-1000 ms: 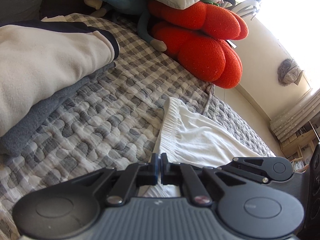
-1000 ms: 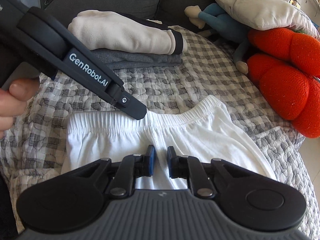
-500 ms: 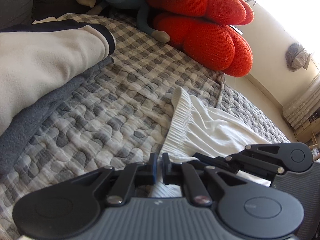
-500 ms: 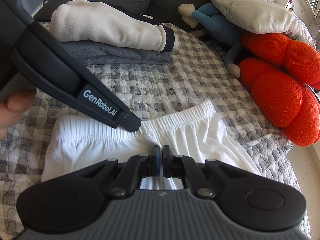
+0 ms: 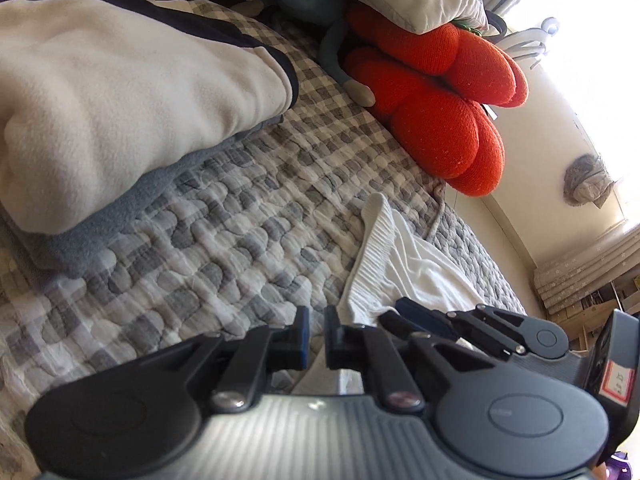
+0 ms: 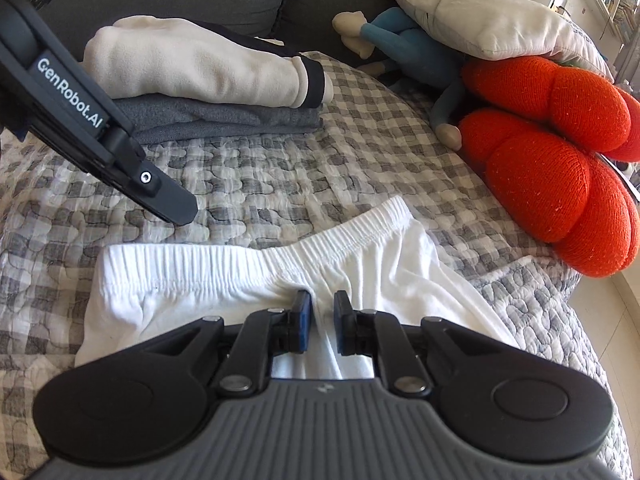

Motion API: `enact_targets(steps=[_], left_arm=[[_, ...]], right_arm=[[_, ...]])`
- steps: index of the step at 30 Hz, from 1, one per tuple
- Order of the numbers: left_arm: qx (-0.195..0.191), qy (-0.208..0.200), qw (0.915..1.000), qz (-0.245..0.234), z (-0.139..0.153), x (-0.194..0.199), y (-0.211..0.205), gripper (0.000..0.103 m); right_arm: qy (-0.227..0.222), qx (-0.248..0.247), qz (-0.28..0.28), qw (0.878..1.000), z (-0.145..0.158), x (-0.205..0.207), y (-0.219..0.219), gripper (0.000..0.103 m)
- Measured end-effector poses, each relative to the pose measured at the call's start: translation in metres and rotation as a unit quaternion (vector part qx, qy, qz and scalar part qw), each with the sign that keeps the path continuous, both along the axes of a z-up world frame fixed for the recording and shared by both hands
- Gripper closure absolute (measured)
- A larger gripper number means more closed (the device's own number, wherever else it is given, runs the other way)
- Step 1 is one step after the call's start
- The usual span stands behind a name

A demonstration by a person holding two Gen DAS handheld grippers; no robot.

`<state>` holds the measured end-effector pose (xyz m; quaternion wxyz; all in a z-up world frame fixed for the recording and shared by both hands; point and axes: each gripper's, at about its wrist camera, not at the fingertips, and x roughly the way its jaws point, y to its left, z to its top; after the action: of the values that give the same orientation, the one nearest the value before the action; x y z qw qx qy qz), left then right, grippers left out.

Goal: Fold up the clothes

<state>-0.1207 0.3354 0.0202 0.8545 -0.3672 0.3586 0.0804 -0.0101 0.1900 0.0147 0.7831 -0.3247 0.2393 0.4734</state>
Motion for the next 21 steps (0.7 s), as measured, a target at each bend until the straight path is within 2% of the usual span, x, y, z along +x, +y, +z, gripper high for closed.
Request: enact_targets(steps=[6,9,11,13,15,18,20,21], left_arm=[[-0.031,-0.031,0.9990,-0.009,0.006,-0.016,-0.006,0.097],[-0.065,-0.055,0.9957,-0.036,0.005,-0.014,-0.009,0.097],[-0.079,-0.042,0.9948,-0.049,-0.001,-0.007,-0.013,0.094],[-0.057,-0.008,0.9974,-0.043,-0.007,-0.003,-0.017,0.094],[-0.041,-0.004,0.9987,-0.031,-0.007,-0.006,-0.015,0.093],[-0.061,-0.042,0.9967,-0.031,0.001,-0.015,-0.011,0.093],[-0.083,-0.069,0.9924,-0.060,0.004,-0.016,-0.017,0.093],[-0.087,-0.075,0.9906,-0.074,0.005,-0.014,-0.022,0.089]], right_arm=[[0.005,0.008,-0.003,1.000,0.000,0.002,-0.002,0.090],[0.012,0.018,-0.009,1.000,-0.001,0.003,-0.004,0.088],[0.014,0.025,-0.014,0.999,-0.004,0.003,-0.005,0.086],[0.010,0.028,-0.016,0.999,-0.005,0.001,-0.005,0.086],[0.007,0.023,-0.014,1.000,-0.003,0.001,-0.004,0.086],[0.011,0.021,-0.016,1.000,-0.003,0.003,-0.003,0.086],[0.012,0.022,-0.016,1.000,-0.004,0.003,-0.004,0.086],[0.014,0.025,-0.016,0.999,-0.004,0.004,-0.005,0.086]])
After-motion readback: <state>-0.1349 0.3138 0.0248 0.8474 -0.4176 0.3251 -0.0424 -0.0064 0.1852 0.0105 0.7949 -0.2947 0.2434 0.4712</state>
